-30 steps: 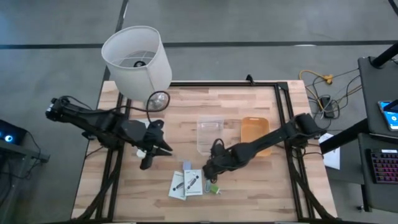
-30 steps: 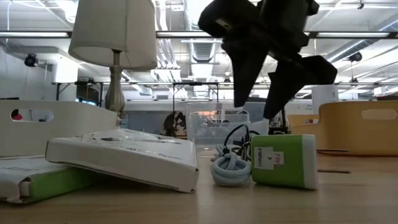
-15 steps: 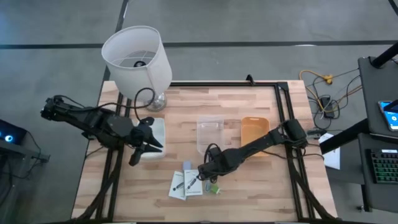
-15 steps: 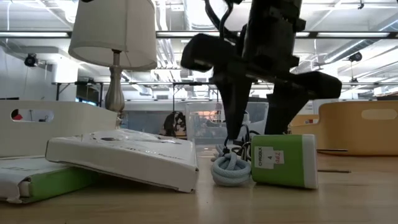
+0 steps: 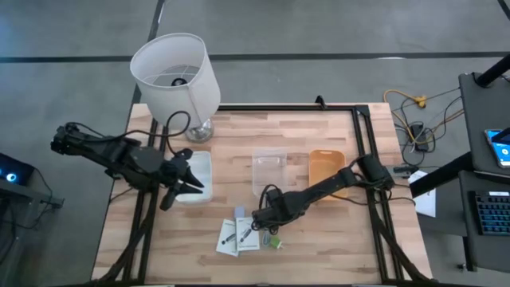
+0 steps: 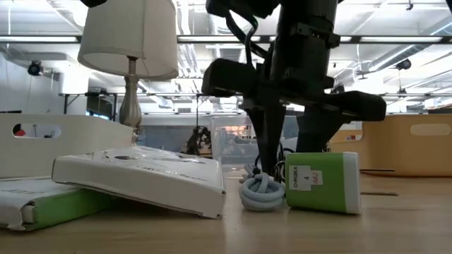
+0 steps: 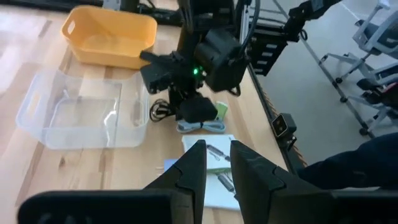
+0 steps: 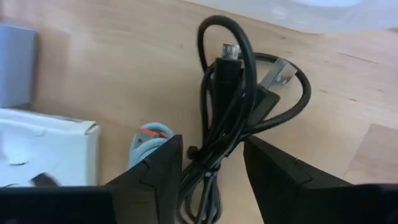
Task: Pick and place items into bin
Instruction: Put the black charger cable into the white bin
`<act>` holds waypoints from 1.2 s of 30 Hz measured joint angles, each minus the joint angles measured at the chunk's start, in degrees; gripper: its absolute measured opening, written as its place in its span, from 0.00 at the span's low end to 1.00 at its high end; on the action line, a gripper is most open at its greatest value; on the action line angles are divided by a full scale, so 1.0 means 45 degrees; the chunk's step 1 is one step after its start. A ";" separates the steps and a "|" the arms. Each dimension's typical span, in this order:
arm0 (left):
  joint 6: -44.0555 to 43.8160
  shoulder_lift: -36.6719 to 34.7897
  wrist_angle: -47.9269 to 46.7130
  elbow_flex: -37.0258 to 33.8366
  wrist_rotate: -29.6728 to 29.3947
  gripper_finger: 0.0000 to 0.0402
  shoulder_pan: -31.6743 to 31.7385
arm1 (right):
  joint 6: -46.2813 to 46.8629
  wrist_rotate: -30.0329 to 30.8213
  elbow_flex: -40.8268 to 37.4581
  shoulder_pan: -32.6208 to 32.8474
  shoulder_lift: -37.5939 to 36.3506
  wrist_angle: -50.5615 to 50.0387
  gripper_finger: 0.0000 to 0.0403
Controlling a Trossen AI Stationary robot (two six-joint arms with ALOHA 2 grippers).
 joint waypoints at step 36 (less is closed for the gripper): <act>0.0258 0.0024 0.1241 0.0011 0.0081 0.14 -0.0002 | -0.2125 0.0367 -0.0043 -0.0105 -0.0629 0.0677 0.08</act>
